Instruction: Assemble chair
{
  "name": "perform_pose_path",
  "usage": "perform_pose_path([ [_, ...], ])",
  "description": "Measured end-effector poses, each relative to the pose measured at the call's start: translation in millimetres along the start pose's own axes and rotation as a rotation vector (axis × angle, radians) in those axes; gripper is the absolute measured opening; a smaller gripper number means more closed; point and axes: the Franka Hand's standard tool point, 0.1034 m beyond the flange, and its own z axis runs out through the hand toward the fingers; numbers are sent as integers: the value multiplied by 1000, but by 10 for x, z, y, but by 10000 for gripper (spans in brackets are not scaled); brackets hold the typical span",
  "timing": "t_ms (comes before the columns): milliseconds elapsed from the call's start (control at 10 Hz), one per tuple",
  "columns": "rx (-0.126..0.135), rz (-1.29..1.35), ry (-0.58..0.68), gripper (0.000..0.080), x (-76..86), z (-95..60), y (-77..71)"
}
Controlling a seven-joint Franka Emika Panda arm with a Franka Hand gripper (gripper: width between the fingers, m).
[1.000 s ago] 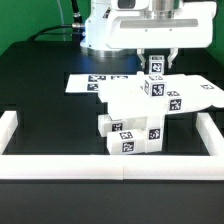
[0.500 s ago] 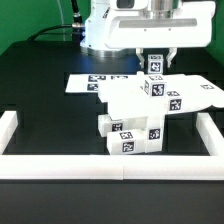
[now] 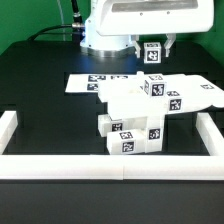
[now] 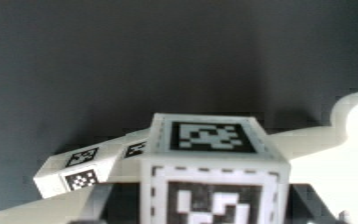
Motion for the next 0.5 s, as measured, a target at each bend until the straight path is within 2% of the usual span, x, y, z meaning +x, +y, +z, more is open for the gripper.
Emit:
perform_pose_path([
  [200, 0, -1, 0, 288, 4, 1, 3],
  [300, -4, -35, 5, 288, 112, -34, 50],
  [400, -10, -47, 26, 288, 302, -73, 113],
  [500, -14, -50, 46, 288, 367, -68, 117],
])
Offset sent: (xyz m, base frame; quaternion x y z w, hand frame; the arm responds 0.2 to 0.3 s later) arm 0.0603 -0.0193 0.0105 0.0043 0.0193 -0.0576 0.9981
